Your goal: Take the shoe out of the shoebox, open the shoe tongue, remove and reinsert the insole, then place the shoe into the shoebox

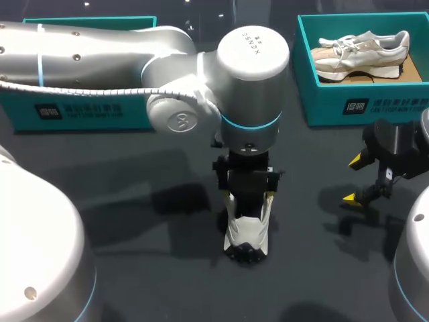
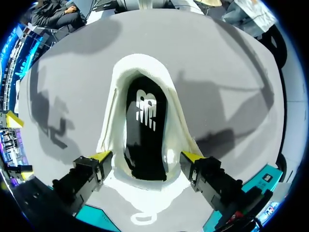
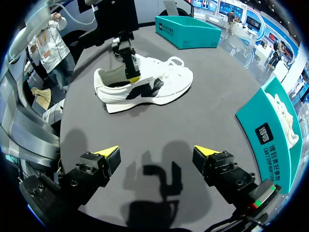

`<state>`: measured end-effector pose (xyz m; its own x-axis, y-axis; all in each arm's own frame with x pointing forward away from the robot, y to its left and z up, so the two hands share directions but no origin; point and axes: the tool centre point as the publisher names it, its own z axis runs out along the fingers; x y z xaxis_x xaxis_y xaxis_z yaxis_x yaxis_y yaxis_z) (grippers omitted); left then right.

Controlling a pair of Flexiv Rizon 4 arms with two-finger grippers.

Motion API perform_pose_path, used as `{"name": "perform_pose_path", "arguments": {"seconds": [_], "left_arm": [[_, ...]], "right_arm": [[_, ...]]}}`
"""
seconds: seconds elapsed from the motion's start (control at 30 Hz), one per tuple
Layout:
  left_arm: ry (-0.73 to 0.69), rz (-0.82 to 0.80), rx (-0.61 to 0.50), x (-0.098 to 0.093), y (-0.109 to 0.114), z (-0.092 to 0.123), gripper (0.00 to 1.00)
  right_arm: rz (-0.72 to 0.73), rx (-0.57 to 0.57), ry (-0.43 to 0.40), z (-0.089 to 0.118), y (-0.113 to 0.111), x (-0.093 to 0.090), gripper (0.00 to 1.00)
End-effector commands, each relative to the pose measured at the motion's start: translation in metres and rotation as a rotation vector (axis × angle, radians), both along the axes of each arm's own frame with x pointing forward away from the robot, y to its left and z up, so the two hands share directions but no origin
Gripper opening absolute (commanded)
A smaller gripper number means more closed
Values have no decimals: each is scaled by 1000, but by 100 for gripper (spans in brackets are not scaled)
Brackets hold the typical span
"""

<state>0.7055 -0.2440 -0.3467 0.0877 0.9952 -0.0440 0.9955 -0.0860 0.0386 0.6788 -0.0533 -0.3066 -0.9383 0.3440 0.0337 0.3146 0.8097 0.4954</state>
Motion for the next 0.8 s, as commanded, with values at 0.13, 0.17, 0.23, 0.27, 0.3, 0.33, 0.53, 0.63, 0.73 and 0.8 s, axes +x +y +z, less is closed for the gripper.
{"name": "perform_pose_path", "arguments": {"seconds": [0.13, 0.17, 0.23, 0.27, 0.3, 0.33, 0.53, 0.63, 0.73, 0.8], "left_arm": [[25, -17, -22, 12, 4, 2, 100], [29, -19, -26, 13, 4, 3, 100], [30, -19, -29, 15, 3, 4, 100], [29, -19, -30, 16, 2, 5, 100], [29, -17, -31, 18, 2, 6, 100], [26, -14, -32, 19, 2, 7, 100], [20, 0, -41, 26, 5, 15, 76], [16, 7, -46, 31, 8, 22, 72], [13, 13, -52, 33, 11, 29, 53], [9, 18, -54, 35, 13, 33, 51]], "right_arm": [[-2, -3, -2, 1, 0, -2, 100], [-2, -3, -2, 1, 0, -2, 100], [-2, -3, -2, 1, 0, -2, 100], [-2, -3, -2, 1, 0, -2, 100], [-2, -3, -2, 1, 0, -2, 100], [-2, -3, -2, 1, 0, -2, 100], [-2, -3, -2, 1, 0, -2, 100], [-2, -3, -2, 1, 0, -2, 100], [-2, -3, -2, 1, 0, -2, 100], [-2, -3, -2, 1, 0, -2, 100]]}}
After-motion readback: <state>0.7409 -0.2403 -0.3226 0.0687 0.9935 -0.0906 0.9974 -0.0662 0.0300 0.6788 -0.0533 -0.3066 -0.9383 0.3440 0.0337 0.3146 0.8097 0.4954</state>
